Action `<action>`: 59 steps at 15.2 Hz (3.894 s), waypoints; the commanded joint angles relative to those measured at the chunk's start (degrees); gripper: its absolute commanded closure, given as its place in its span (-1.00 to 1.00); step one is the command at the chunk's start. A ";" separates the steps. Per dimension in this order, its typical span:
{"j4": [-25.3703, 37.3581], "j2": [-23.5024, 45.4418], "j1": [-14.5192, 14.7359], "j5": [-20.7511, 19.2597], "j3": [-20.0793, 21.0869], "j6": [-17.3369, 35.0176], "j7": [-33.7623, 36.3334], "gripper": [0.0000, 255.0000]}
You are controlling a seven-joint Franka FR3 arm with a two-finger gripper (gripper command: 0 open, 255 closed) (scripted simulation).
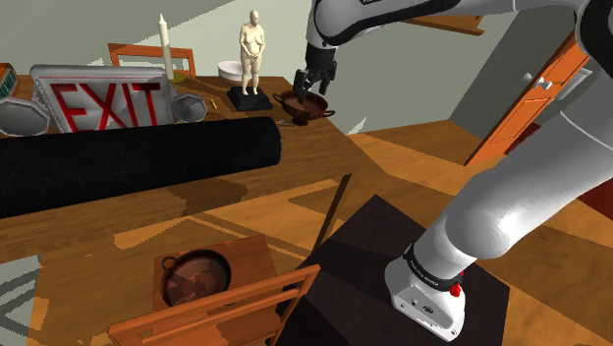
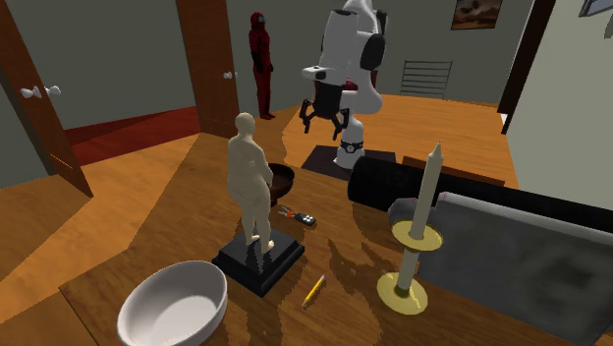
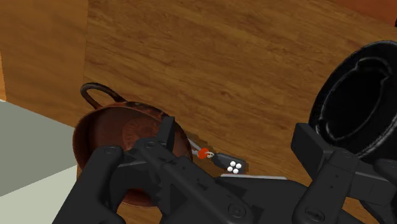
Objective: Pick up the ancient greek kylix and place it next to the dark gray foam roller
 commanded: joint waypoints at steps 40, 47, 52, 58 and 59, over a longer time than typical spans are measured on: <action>20.26 28.29 -1.74 -6.48 -1.92 7.77 1.38 1.00; 22.69 26.14 -1.73 -5.77 -1.71 3.31 0.10 1.00; 24.83 24.91 -1.69 -5.32 -1.60 0.02 -0.79 1.00; 27.88 23.80 -1.63 -4.84 -1.48 -4.04 -1.82 1.00; 28.44 23.65 -1.62 -4.77 -1.47 -4.73 -2.00 1.00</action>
